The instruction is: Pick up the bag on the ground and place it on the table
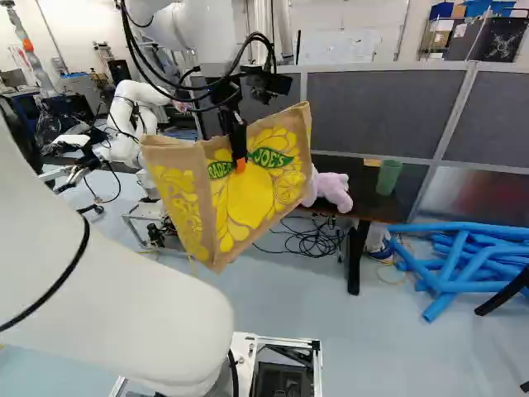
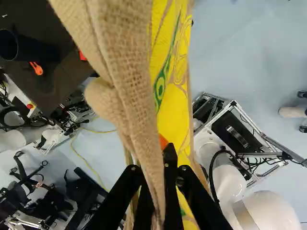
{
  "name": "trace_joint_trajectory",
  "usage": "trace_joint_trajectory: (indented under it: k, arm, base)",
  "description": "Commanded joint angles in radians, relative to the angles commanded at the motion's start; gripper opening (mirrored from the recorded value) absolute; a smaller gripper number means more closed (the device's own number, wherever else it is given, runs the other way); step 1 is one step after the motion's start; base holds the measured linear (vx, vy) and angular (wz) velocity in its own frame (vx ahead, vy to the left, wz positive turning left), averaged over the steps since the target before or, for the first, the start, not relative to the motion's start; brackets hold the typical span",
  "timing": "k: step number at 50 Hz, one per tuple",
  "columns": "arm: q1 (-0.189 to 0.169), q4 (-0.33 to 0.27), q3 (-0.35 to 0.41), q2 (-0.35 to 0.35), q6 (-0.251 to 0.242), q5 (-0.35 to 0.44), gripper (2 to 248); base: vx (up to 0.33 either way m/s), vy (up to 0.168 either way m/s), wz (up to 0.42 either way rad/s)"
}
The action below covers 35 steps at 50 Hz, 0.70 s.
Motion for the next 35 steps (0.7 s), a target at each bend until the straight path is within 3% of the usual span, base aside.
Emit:
trace_joint_trajectory:
  k: [35]
  arm:
    - [0.000, 0.000, -0.127, -0.011, 0.000, -0.141, 21]
  base:
    - [0.000, 0.000, 0.000]
